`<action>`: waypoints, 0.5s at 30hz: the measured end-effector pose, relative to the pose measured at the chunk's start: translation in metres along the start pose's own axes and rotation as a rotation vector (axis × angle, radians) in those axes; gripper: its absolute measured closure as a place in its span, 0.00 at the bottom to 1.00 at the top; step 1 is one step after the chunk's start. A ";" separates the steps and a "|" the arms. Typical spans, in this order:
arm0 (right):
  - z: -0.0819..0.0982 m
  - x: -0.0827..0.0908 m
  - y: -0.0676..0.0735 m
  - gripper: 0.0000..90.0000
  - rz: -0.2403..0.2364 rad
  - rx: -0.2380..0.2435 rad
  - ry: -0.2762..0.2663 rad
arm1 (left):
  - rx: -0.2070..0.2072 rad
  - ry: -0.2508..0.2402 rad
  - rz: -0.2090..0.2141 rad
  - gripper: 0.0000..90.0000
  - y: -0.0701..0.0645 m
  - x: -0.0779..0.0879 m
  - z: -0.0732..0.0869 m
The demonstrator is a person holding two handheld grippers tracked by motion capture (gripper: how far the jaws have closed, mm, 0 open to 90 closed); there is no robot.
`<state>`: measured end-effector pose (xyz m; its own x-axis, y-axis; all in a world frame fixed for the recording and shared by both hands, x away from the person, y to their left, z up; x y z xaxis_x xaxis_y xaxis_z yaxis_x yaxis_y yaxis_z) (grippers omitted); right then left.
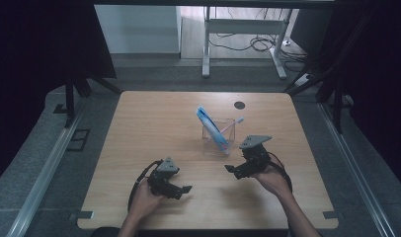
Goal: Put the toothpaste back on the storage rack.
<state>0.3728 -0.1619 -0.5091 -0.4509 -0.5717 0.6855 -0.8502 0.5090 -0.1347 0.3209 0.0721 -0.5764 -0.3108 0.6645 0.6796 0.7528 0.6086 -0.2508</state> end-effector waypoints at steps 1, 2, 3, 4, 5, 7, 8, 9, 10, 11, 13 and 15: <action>0.002 0.000 0.000 0.01 -0.002 -0.004 0.003 | 0.001 0.000 0.001 0.14 0.000 0.000 0.000; 0.004 0.001 0.001 0.01 -0.002 -0.005 0.004 | -0.001 0.002 0.001 0.14 0.000 0.000 0.000; 0.005 0.001 0.001 0.01 0.001 -0.009 0.004 | -0.001 0.003 0.001 0.14 0.000 0.000 0.000; 0.006 0.001 0.001 0.00 0.002 -0.011 0.005 | -0.001 0.003 0.002 0.14 0.000 -0.001 0.000; 0.009 0.002 0.001 0.00 0.003 -0.010 0.007 | -0.001 0.003 0.001 0.14 0.000 -0.001 0.000; 0.012 0.003 0.003 0.00 -0.001 -0.017 0.006 | -0.001 0.002 0.001 0.14 0.000 0.000 0.000; 0.013 0.003 0.003 0.00 -0.004 -0.019 0.005 | 0.000 0.002 0.000 0.14 0.000 0.000 0.000; 0.014 0.004 0.004 0.00 -0.009 -0.020 0.004 | -0.001 0.002 0.001 0.14 0.000 0.000 0.000; 0.016 0.004 0.005 0.00 -0.006 -0.021 0.002 | 0.000 0.004 0.000 0.14 0.000 -0.001 0.000; 0.017 0.005 0.005 0.00 -0.006 -0.022 0.001 | 0.002 0.005 0.000 0.14 0.000 -0.001 0.001; 0.020 0.006 0.006 0.00 -0.006 -0.023 0.000 | 0.002 0.006 0.001 0.14 0.000 -0.001 0.001; 0.023 0.009 0.007 0.00 -0.001 -0.023 0.001 | 0.003 0.004 0.002 0.14 0.000 -0.001 0.001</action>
<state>0.3570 -0.1784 -0.5205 -0.4492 -0.5715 0.6867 -0.8444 0.5227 -0.1174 0.3205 0.0716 -0.5772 -0.3068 0.6637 0.6821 0.7514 0.6088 -0.2544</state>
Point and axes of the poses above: each handheld gripper's, and its own axes: x roughly backward along the jaws, z roughly out of its underside, y roughly to its left, the point moved 7 cm from there along -x, roughly forward along the jaws, and after that the axes turned 8 degrees about x, right-handed, at the moved point
